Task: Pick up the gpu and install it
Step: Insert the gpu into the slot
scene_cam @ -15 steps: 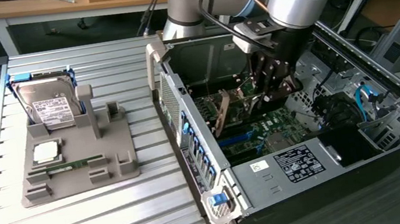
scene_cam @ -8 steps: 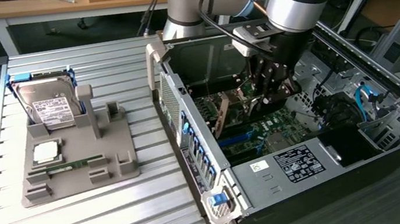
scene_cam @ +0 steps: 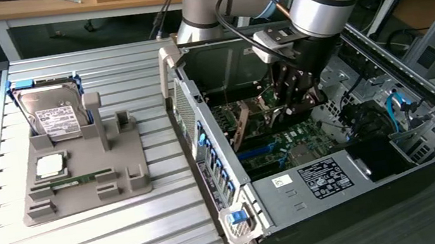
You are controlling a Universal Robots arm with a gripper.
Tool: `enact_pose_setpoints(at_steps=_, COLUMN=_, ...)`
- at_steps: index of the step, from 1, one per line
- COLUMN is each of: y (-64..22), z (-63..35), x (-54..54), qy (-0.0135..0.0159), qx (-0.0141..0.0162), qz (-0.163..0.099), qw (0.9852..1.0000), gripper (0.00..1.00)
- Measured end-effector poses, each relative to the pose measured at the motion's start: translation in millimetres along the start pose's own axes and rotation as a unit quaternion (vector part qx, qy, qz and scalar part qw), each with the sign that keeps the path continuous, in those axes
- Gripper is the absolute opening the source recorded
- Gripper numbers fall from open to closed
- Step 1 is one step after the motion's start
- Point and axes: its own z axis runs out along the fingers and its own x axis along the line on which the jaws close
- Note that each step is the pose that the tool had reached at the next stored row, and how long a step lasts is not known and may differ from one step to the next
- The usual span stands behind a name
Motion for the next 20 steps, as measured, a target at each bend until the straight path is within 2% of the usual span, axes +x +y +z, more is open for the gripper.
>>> enact_pose_setpoints(at_steps=9, y=0.3, z=0.9, x=6.6, qy=0.0000, qx=0.0000, qz=0.001, qw=1.0000, gripper=0.27)
enact_pose_setpoints(at_steps=20, y=0.7, z=3.5, x=8.4, qy=0.0001, qx=0.0000, qz=0.001, qw=1.0000, gripper=0.27)
